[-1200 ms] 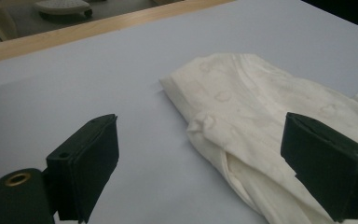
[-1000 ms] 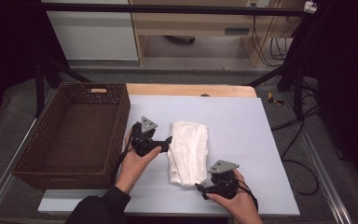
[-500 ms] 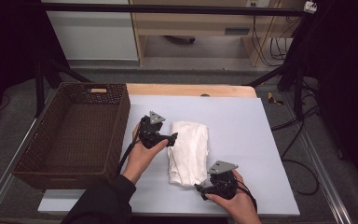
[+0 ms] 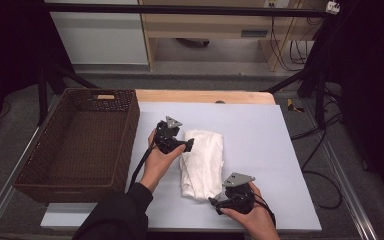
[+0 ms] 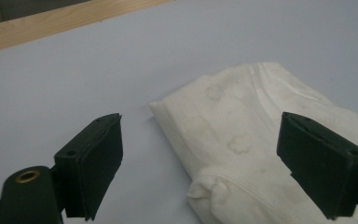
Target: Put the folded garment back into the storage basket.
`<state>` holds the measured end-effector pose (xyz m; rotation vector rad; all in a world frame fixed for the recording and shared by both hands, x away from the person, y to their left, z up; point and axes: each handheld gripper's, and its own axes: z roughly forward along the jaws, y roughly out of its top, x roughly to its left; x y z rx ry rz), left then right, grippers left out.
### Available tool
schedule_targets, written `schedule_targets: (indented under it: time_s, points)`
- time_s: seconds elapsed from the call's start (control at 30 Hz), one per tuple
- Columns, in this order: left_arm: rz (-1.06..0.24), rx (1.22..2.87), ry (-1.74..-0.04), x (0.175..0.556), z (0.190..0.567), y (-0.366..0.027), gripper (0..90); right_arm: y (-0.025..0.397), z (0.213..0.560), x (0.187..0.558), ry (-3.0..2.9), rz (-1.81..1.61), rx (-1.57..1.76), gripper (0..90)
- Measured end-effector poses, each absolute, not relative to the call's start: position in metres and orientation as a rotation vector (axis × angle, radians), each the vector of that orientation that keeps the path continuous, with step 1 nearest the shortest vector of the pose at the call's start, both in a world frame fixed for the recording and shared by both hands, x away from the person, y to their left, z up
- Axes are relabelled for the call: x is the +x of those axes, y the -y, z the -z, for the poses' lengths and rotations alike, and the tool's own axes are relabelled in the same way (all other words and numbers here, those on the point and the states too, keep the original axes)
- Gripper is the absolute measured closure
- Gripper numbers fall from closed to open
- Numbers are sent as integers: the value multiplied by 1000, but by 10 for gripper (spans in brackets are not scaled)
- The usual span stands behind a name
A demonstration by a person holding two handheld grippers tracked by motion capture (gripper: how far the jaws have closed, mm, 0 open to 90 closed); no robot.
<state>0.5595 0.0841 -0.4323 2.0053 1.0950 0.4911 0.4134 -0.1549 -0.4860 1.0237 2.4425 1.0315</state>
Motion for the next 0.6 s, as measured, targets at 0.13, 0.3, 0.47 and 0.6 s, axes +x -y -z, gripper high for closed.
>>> schedule_targets:
  time_s: [0.13,0.3,0.47,0.6]
  points:
    - [-478,2010,-1118,566,440,-85,176,154,486,413,-2443,-1032,1022,144]
    - [-416,2010,-1122,572,449,-83,201,155,486,413,-2445,-1031,1025,144]
    - [-384,2040,-1095,569,454,-72,218,154,486,413,-2445,-1033,1027,144]
    - [-388,2057,-1107,572,460,-67,243,154,486,413,-2444,-1032,1024,144]
